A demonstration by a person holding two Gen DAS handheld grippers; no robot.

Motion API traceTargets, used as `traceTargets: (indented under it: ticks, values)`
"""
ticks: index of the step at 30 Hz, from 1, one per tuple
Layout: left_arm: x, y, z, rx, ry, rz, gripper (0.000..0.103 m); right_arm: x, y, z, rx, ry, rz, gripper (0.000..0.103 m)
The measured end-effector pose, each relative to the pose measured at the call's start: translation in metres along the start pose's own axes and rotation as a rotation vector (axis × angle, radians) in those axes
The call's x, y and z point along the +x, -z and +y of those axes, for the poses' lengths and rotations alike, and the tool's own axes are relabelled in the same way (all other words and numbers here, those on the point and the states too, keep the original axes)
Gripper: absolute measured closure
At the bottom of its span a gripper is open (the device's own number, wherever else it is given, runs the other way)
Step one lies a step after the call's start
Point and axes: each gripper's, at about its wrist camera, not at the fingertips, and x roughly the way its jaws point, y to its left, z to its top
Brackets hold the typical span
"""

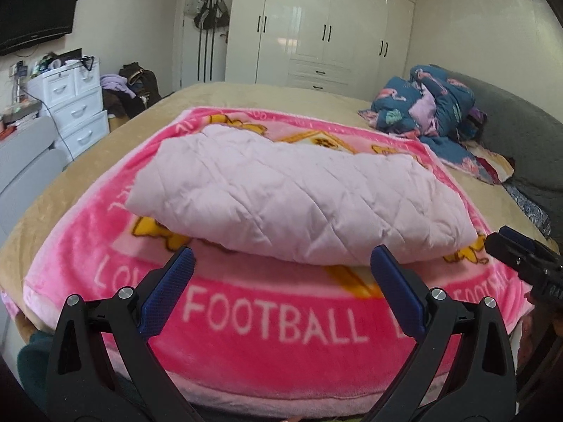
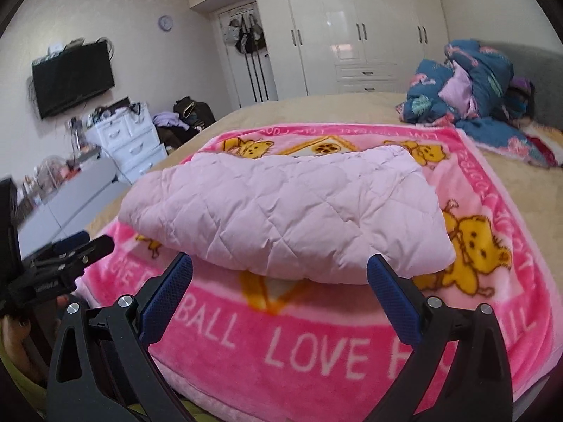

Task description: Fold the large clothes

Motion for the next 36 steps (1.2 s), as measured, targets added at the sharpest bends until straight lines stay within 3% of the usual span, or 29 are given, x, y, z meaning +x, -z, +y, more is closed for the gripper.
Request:
traceTargets:
  ticks: [7,36]
  values:
    - [-0.001,0.002,-0.002,0.007,-0.01,-0.002,0.009,0.002,0.007,0.016,-0.067,-0.006,-0.016,0.004]
    - [-0.01,0.001,0.001,0.011,-0.06,-0.009,0.009,0.004,0.005,0.021,-0.045,-0.03,-0.003,0.004]
